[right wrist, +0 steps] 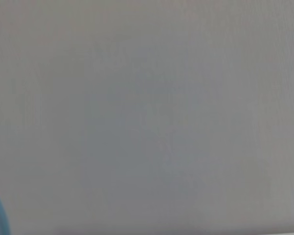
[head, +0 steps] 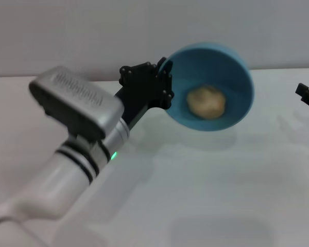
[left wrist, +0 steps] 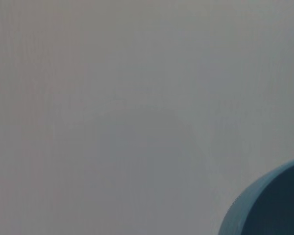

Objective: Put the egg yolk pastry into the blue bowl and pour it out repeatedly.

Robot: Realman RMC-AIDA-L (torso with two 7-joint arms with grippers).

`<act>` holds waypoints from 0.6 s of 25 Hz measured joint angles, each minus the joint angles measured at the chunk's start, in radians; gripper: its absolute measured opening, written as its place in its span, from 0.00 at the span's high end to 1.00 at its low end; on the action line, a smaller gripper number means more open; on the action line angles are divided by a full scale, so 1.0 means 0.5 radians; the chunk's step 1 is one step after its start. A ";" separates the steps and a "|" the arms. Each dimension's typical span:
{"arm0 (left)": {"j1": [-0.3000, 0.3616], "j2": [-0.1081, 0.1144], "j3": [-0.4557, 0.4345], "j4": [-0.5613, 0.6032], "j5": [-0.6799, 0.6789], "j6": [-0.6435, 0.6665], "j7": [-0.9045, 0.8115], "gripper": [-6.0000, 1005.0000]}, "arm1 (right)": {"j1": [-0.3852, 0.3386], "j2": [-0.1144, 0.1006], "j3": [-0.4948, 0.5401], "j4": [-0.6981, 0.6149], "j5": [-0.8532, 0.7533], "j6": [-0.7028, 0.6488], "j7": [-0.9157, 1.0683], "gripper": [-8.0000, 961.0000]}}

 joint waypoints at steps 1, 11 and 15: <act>0.000 0.000 0.000 0.000 0.000 0.000 0.000 0.98 | 0.000 0.000 0.000 0.000 0.000 0.000 0.000 0.48; -0.155 -0.019 0.389 -0.665 -0.012 -1.165 -0.001 0.99 | 0.029 -0.003 0.017 -0.013 0.002 -0.002 -0.002 0.48; -0.155 -0.022 0.394 -0.674 -0.076 -1.223 0.001 0.99 | 0.042 -0.004 0.018 -0.013 0.002 -0.002 -0.003 0.48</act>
